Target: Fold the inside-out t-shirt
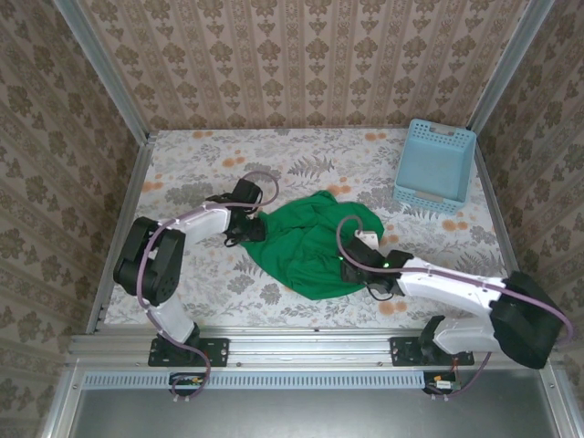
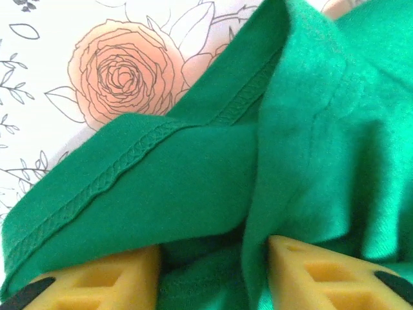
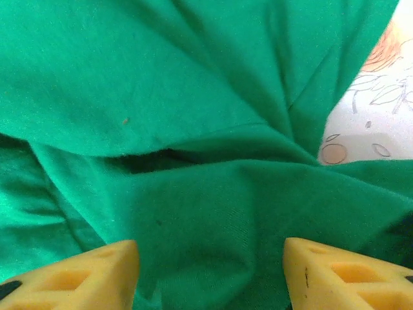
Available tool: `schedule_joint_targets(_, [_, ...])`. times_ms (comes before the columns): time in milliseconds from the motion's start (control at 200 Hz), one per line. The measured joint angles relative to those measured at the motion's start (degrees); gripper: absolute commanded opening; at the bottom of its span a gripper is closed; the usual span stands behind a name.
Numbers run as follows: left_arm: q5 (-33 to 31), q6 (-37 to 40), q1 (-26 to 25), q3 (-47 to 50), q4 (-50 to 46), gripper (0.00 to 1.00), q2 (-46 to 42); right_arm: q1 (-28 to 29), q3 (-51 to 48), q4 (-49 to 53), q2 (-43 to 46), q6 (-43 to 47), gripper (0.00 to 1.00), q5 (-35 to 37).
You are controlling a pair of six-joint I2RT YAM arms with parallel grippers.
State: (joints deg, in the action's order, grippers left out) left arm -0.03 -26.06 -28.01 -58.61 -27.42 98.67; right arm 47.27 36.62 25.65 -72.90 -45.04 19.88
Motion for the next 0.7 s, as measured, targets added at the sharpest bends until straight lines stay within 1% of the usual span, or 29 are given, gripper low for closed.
schedule_joint_targets(70, [0.24, 0.11, 0.46, 0.02, 0.04, 0.26, -0.04, 0.04, 0.31, 0.13, -2.08, 0.02, 0.33, -0.02])
schedule_joint_targets(145, [0.42, 0.11, 1.01, 0.09, 0.46, 0.17, -0.35, 0.04, 0.70, 1.29, -1.70, 0.46, 0.20, 0.87])
schedule_joint_targets(180, [0.48, 0.11, 1.11, 0.24, 0.55, 0.13, -0.87, 0.04, 0.98, 1.99, -1.09, 0.59, 0.17, 1.57])
schedule_joint_targets(240, [0.83, 0.44, 1.62, 0.70, 0.61, 0.10, -2.27, 0.02, 1.49, 3.65, 1.01, 0.85, 0.12, 3.41])
schedule_joint_targets(310, [1.33, 0.57, 2.54, 1.22, 0.66, 0.03, -4.57, -0.24, 1.92, 5.53, 4.02, 1.51, 0.05, 5.05])
schedule_joint_targets(365, [1.68, 0.81, 3.41, 1.57, 0.70, 0.00, -6.67, -0.79, 2.23, 6.80, 6.16, 1.86, 0.03, 5.97])
schedule_joint_targets(425, [2.03, 0.85, 4.28, 1.79, 0.81, 0.00, -9.01, -1.33, 2.60, 8.15, 7.89, 2.25, 0.00, 6.91])
schedule_joint_targets(575, [3.56, 0.83, 6.64, 2.99, 1.31, 0.00, -14.38, -2.32, 3.54, 12.63, 10.88, 3.13, 0.00, 9.14])
schedule_joint_targets(700, [5.01, 0.57, 11.23, 6.56, 1.75, 0.00, -22.16, -4.42, 5.77, 17.75, 16.04, 4.50, 0.00, 11.65])
